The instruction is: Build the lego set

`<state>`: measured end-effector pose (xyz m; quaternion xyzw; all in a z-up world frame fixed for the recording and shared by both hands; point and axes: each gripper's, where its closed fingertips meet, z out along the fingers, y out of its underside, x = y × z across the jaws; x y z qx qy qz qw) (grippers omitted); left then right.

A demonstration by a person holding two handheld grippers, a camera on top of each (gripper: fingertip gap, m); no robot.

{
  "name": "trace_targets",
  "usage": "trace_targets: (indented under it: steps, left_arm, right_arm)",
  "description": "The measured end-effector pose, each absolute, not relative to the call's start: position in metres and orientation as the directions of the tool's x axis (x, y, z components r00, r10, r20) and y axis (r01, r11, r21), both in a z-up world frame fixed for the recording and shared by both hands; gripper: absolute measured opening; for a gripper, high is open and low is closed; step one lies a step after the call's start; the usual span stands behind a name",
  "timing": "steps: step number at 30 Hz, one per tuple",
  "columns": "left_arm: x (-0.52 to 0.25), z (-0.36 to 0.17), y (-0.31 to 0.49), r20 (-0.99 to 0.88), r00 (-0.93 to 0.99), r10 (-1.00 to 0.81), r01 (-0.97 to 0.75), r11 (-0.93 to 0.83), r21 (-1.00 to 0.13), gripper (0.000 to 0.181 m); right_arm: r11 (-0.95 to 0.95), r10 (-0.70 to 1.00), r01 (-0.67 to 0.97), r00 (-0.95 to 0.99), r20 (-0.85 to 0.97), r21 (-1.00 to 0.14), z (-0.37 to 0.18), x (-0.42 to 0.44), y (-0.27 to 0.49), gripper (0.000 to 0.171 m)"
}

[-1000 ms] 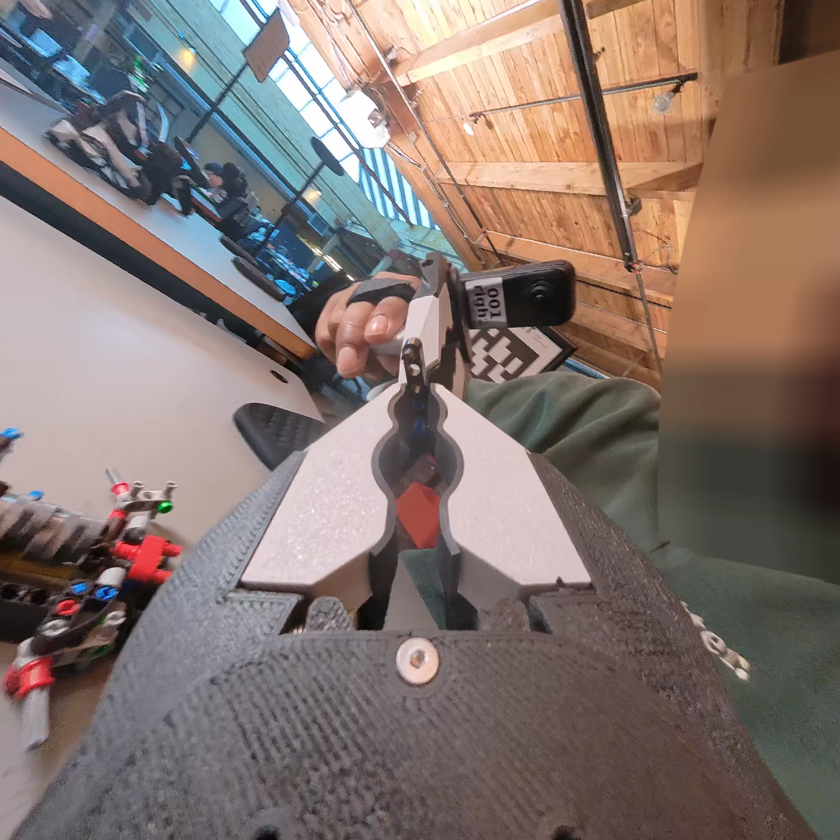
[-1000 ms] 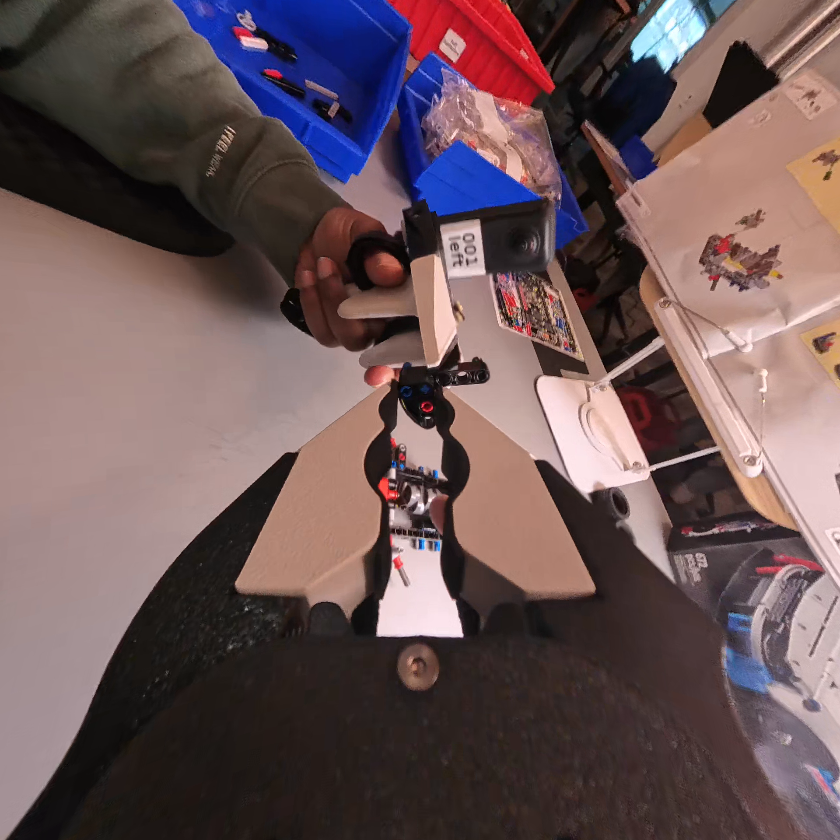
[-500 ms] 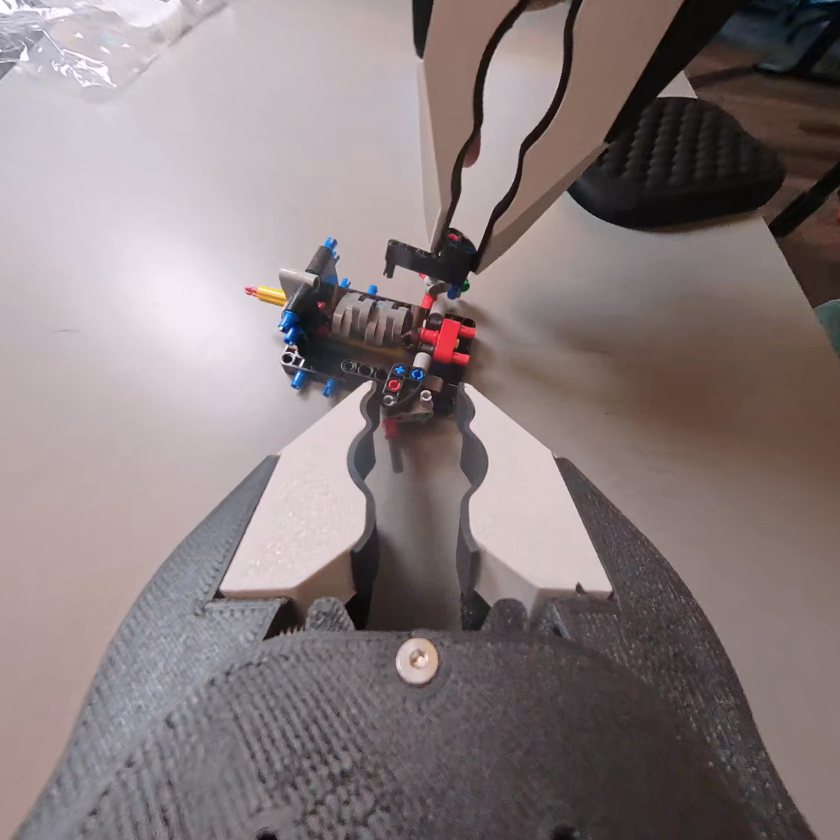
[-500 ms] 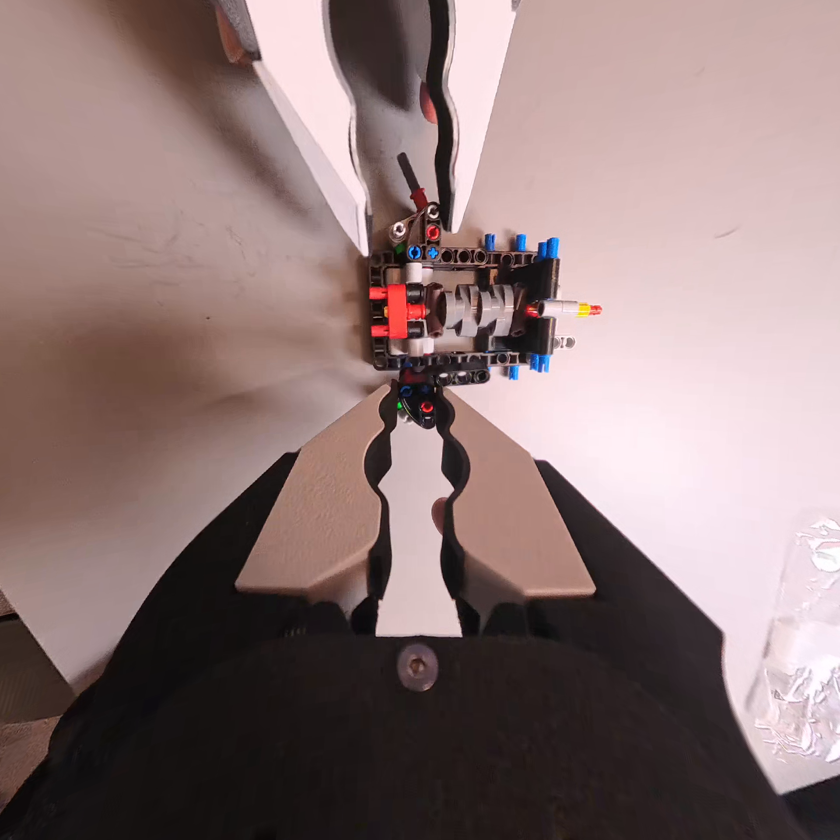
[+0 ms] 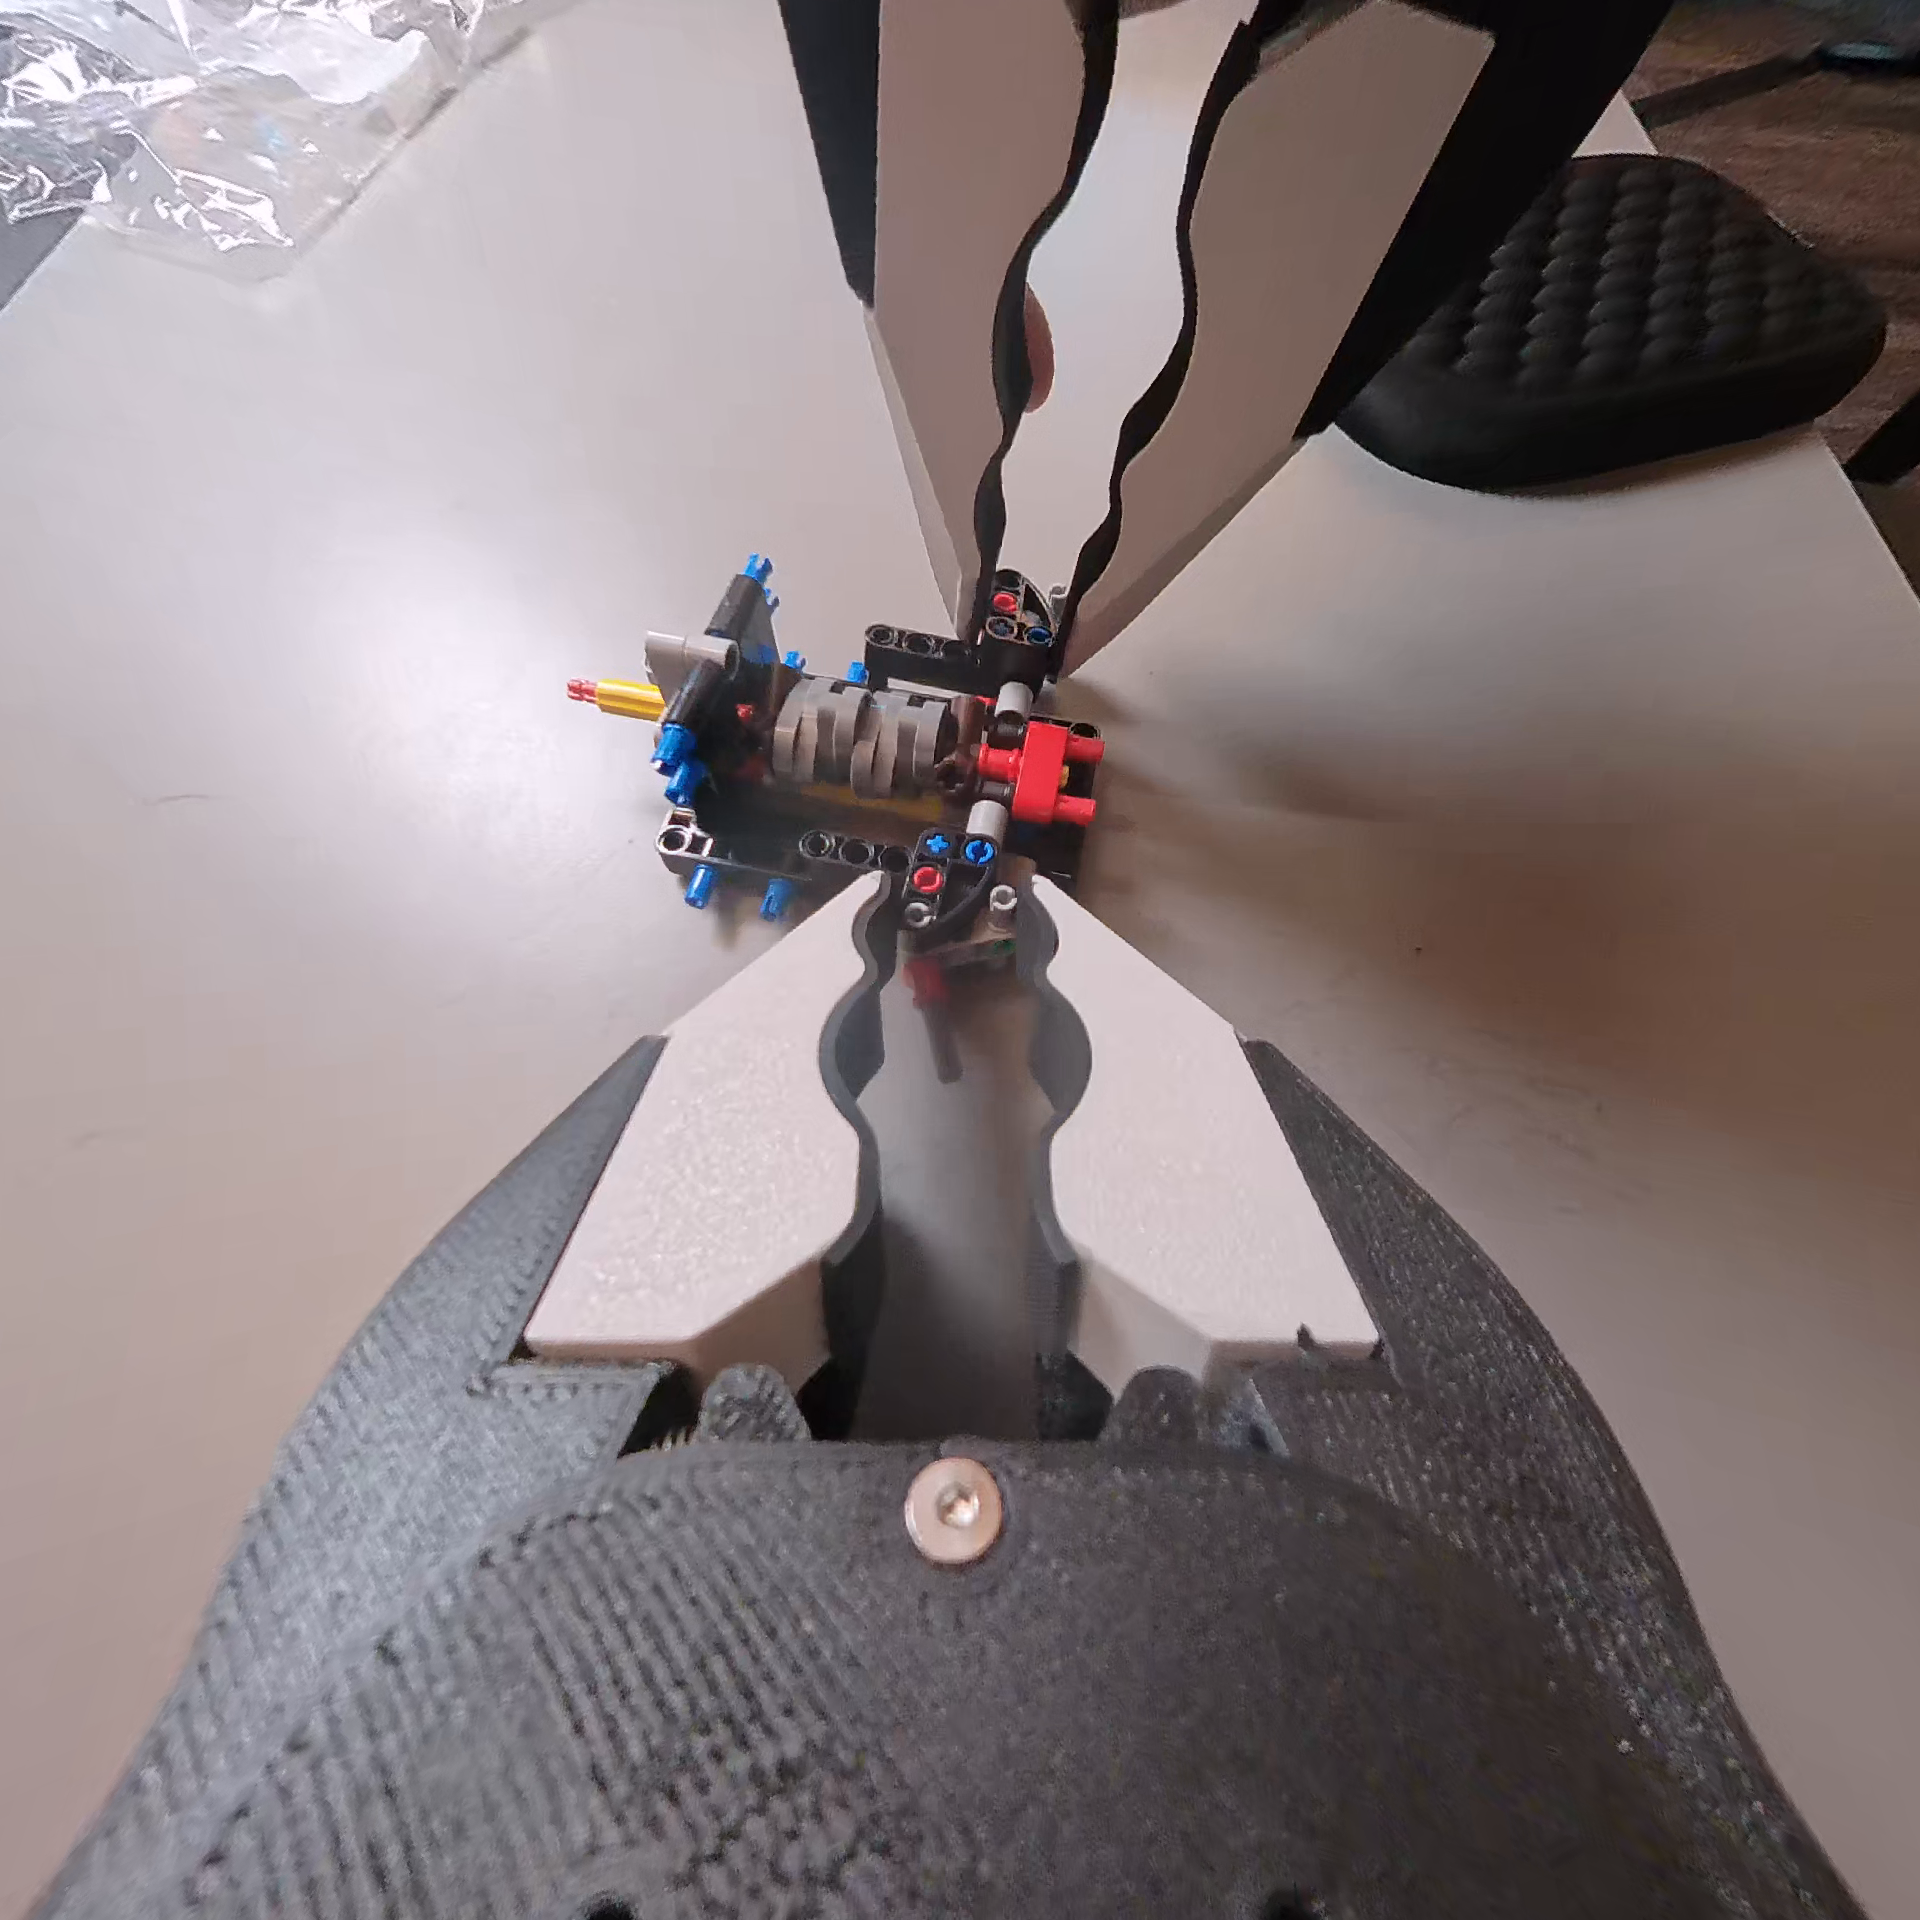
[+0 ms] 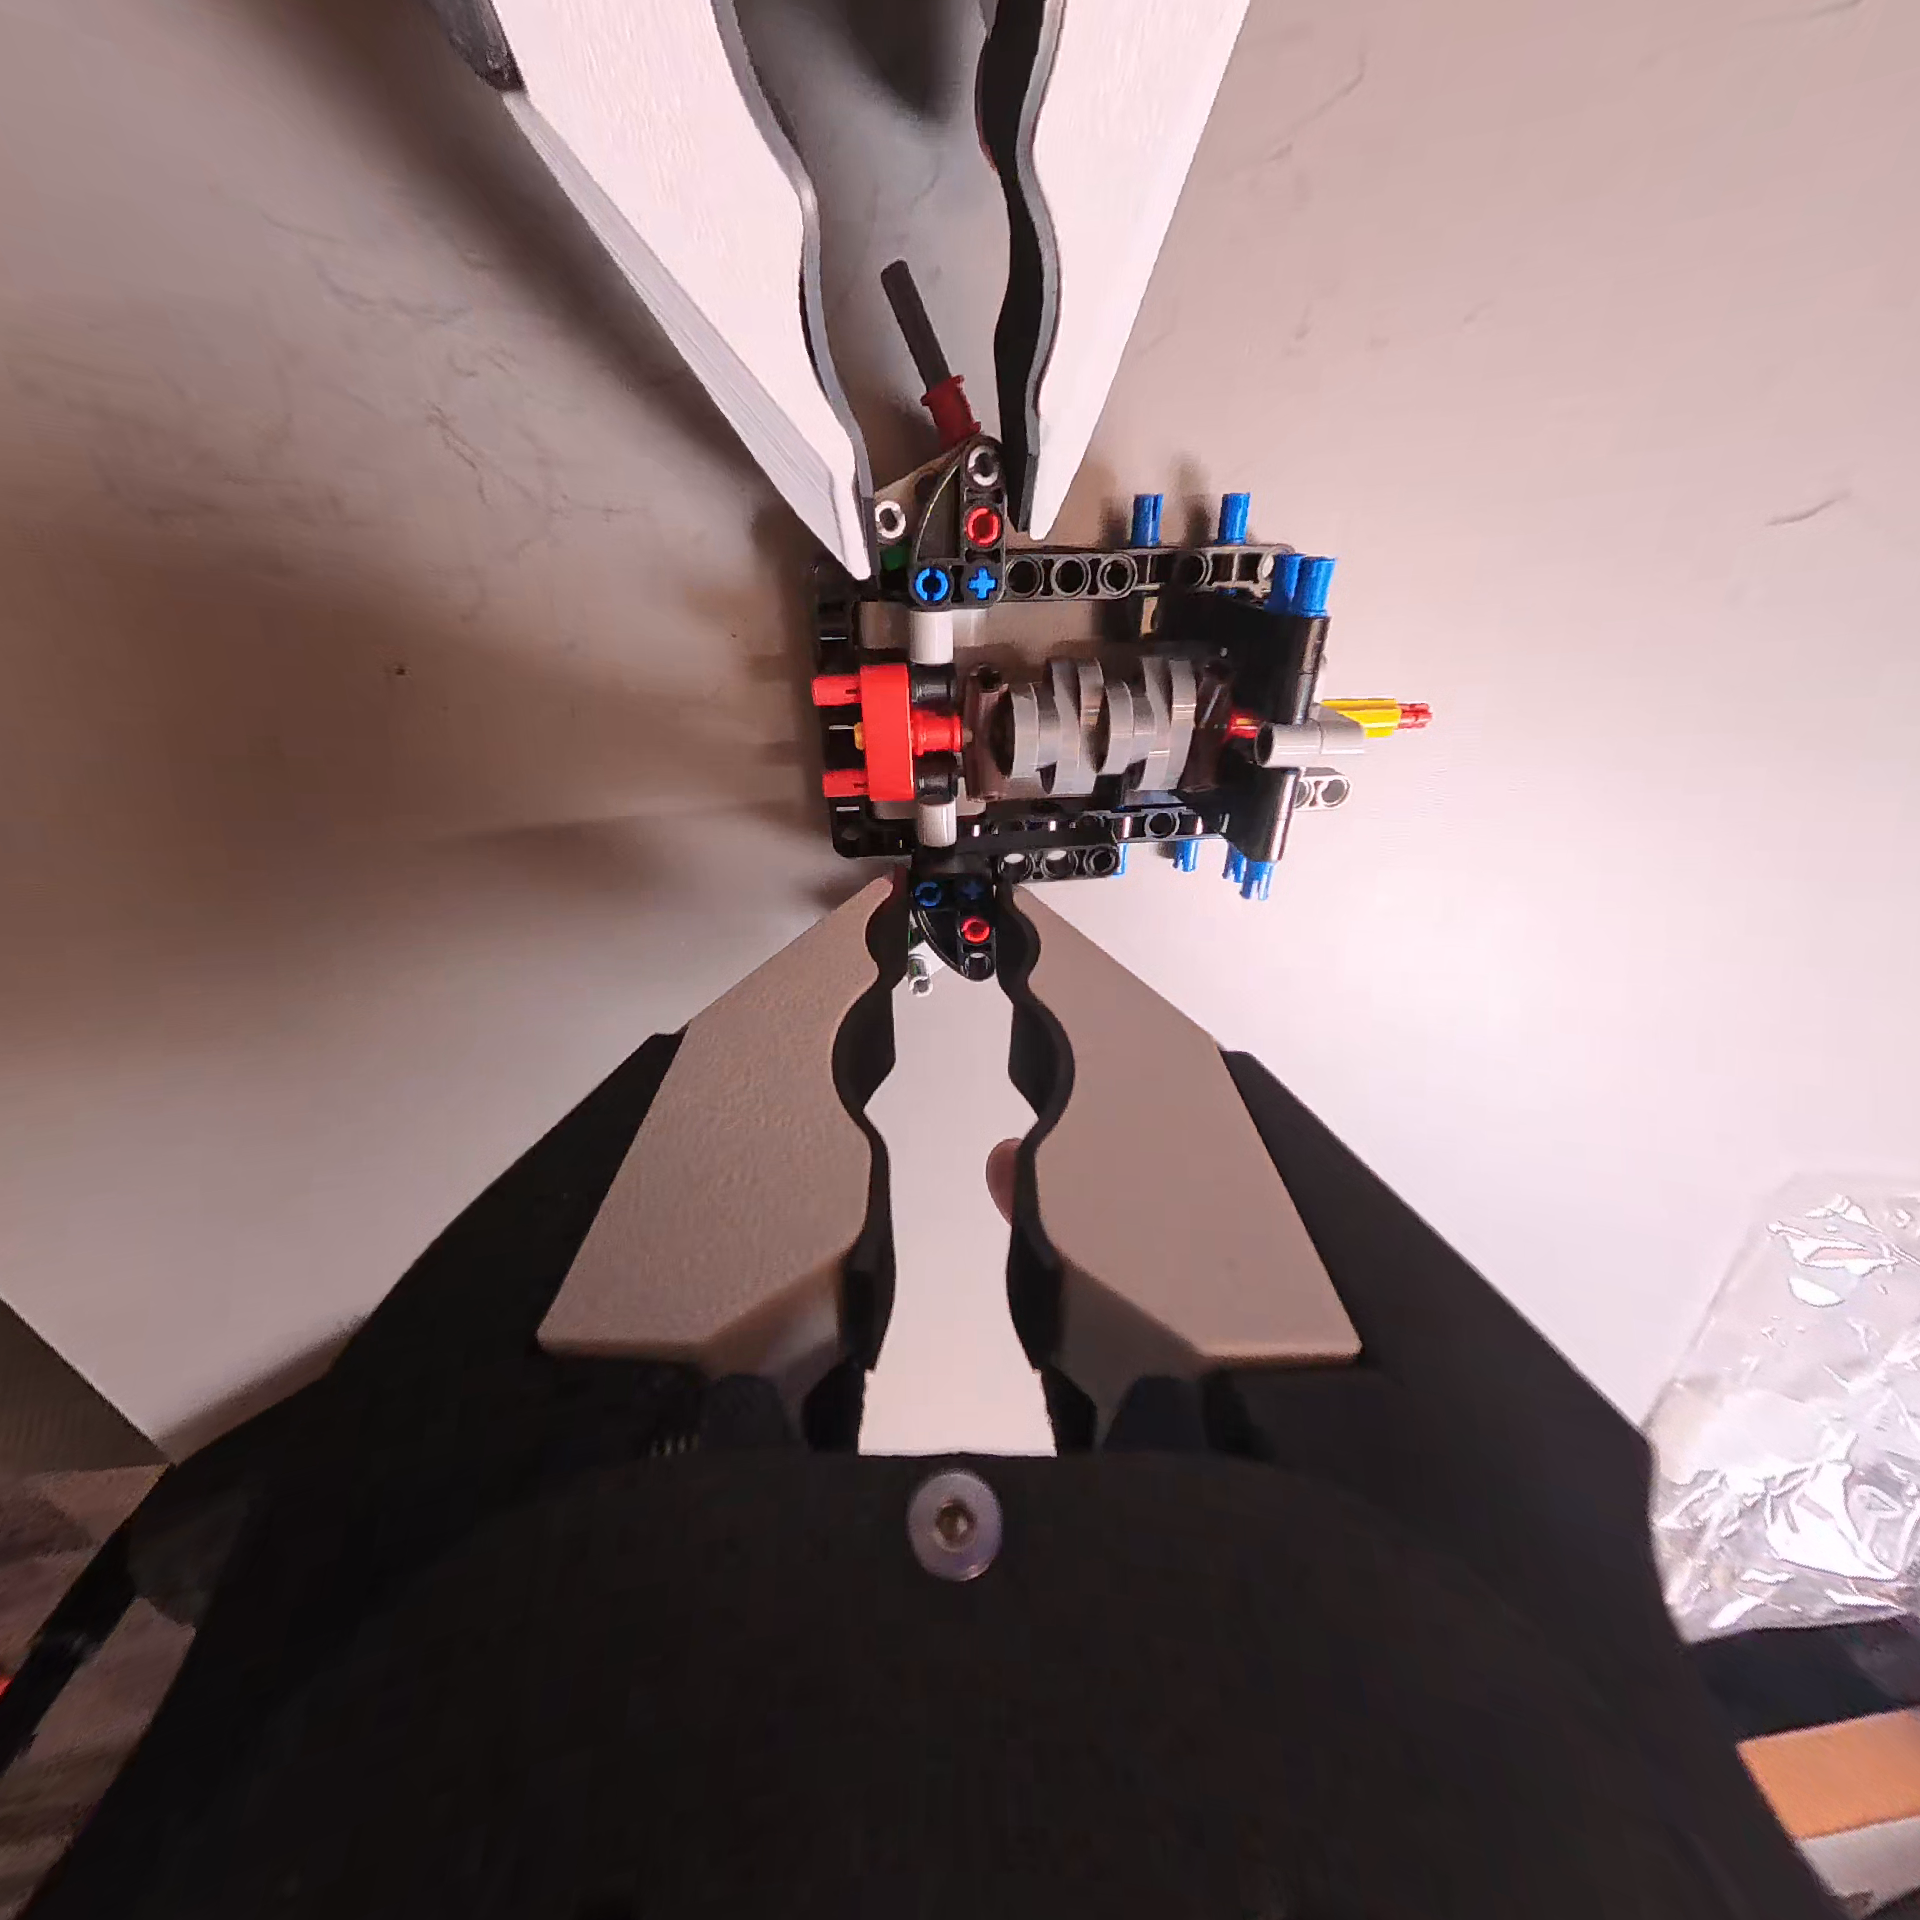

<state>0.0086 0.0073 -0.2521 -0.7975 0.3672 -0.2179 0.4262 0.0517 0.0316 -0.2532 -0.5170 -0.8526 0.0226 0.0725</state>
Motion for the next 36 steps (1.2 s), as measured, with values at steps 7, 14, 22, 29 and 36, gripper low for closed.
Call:
trace_targets:
  steps: [7, 14, 22, 29, 36]
  left_arm:
    - [0.0094, -0.2522, 0.0074, 0.041, 0.634, -0.772, -0.398, -0.371, -0.839, 0.020]
    - [0.0093, -0.2526, 0.0074, 0.064, 0.639, -0.767, -0.383, -0.390, -0.837, 0.020]
    - [0.0094, -0.2530, 0.0074, 0.077, 0.647, -0.759, -0.374, -0.404, -0.835, 0.020]
    - [0.0092, -0.2534, 0.0072, 0.088, 0.648, -0.757, -0.368, -0.412, -0.833, 0.020]
    - [0.0092, -0.2535, 0.0071, 0.101, 0.649, -0.754, -0.359, -0.422, -0.833, 0.020]
  right_arm:
    - [0.471, 0.881, 0.881, -0.467, 0.076, -0.038, -0.2541, 0.0517, 0.0318, 0.012]
    - [0.479, 0.876, 0.877, -0.476, 0.078, -0.030, -0.2551, 0.0509, 0.0325, 0.012]
    - [0.506, 0.859, 0.861, -0.498, 0.116, -0.047, -0.2556, 0.0504, 0.0325, 0.012]
    - [0.520, 0.851, 0.853, -0.512, 0.120, -0.046, -0.2561, 0.0504, 0.0325, 0.012]
    - [0.526, 0.846, 0.849, -0.518, 0.126, -0.044, -0.2566, 0.0498, 0.0324, 0.012]
